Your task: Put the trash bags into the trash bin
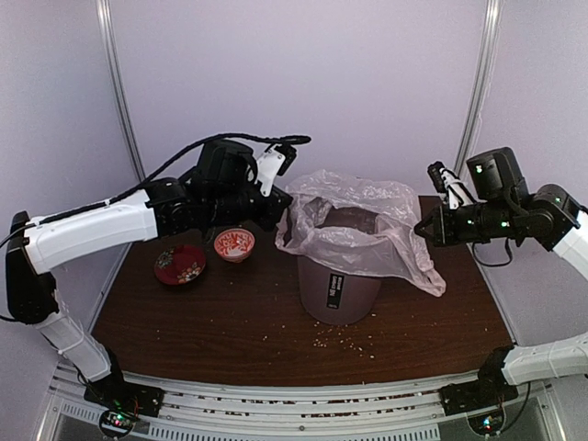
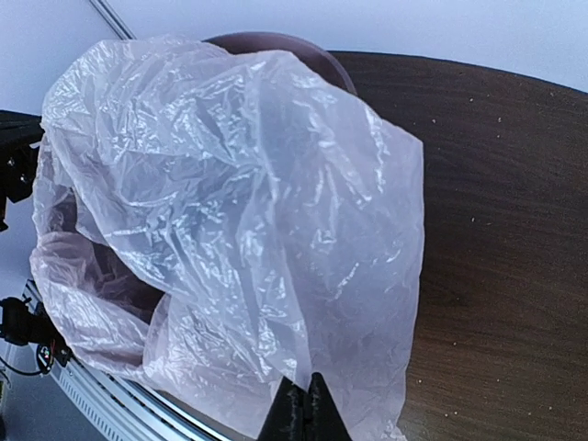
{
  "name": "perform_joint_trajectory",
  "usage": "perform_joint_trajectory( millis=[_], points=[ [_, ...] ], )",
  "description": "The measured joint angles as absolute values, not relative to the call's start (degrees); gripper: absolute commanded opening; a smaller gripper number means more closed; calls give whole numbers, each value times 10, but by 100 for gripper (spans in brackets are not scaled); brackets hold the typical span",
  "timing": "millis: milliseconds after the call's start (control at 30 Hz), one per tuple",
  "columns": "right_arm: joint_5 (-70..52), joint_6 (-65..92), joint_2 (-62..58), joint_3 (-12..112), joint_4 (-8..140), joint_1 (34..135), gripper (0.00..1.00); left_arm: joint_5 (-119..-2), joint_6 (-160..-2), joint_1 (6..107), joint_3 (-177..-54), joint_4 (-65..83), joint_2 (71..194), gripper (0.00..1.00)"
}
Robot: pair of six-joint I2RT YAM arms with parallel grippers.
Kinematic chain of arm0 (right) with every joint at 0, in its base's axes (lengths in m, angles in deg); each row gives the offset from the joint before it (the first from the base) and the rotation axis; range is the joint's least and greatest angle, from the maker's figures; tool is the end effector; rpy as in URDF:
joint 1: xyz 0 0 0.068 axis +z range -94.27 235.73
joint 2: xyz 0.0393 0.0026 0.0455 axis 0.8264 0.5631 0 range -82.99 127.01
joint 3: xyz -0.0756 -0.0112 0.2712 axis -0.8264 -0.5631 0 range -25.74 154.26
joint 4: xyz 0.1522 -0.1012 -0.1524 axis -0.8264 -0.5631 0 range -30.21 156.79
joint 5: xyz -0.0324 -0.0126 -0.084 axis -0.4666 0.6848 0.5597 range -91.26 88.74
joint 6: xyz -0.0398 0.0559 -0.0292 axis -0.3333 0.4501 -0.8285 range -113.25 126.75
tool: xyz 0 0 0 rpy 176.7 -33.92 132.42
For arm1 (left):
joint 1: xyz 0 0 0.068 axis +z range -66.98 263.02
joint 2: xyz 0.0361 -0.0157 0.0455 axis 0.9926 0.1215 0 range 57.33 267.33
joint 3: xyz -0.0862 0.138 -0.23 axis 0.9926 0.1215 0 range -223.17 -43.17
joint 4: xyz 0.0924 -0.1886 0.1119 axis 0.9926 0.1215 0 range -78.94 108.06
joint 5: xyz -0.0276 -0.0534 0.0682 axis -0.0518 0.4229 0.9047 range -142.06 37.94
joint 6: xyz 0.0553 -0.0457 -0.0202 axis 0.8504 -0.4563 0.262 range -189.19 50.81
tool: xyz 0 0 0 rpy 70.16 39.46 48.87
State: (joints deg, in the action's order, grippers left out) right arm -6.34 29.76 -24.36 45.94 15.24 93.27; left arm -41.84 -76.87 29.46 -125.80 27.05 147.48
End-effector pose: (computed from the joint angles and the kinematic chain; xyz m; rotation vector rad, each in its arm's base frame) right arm 0.1433 0.1172 0.3700 -0.3436 2.3005 0.6545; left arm 0.2291 -0.2917 0.3634 0.6741 1.8948 -0.5158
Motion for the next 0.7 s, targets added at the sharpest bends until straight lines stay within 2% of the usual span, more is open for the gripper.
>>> perform_joint_trajectory(
  millis=[433,700],
  points=[
    [-3,294,-139,555,172,897,0,-411,-763,331,-1363,270,1577,0],
    [-28,307,-75,557,224,834,0,-439,-786,348,-1402,261,1637,0]
  ],
)
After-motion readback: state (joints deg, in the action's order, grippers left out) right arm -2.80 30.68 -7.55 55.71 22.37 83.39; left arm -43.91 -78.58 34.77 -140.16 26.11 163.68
